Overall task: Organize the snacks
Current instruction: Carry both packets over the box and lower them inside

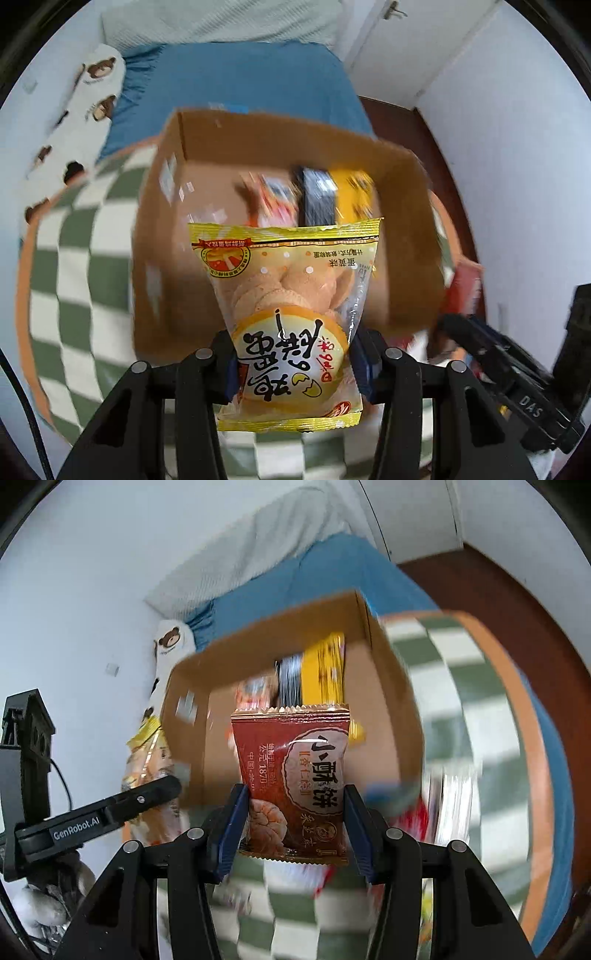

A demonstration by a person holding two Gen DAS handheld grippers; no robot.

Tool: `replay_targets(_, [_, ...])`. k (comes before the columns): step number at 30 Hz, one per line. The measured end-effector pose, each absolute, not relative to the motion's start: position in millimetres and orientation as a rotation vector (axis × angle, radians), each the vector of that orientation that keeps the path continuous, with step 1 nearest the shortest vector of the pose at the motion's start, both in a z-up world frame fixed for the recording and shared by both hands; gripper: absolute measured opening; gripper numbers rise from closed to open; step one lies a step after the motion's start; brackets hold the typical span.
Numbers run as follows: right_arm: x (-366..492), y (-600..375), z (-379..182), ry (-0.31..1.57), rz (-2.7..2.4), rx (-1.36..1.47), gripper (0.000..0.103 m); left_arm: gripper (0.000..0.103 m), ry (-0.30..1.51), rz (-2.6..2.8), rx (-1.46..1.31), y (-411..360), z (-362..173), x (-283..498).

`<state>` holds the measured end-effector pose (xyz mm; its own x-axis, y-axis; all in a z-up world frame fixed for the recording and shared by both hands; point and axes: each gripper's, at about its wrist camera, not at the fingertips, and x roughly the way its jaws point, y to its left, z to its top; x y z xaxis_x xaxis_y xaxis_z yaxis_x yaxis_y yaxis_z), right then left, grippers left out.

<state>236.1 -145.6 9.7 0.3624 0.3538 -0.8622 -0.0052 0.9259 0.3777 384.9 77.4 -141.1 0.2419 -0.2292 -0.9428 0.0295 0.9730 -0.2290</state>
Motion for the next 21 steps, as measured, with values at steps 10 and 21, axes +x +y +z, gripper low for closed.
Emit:
replay_targets(10, [352.9,-135.6,-42.4,1.286,0.18,0.256,0.054,0.045,1.423,-0.052,-0.132,95.6,-211.6,497.8])
replay_targets(21, [393.3,-140.9,-84.7,1.373,0.136,0.275,0.09,0.076,1.493,-0.042,-0.173,102.3,-260.8,530.8])
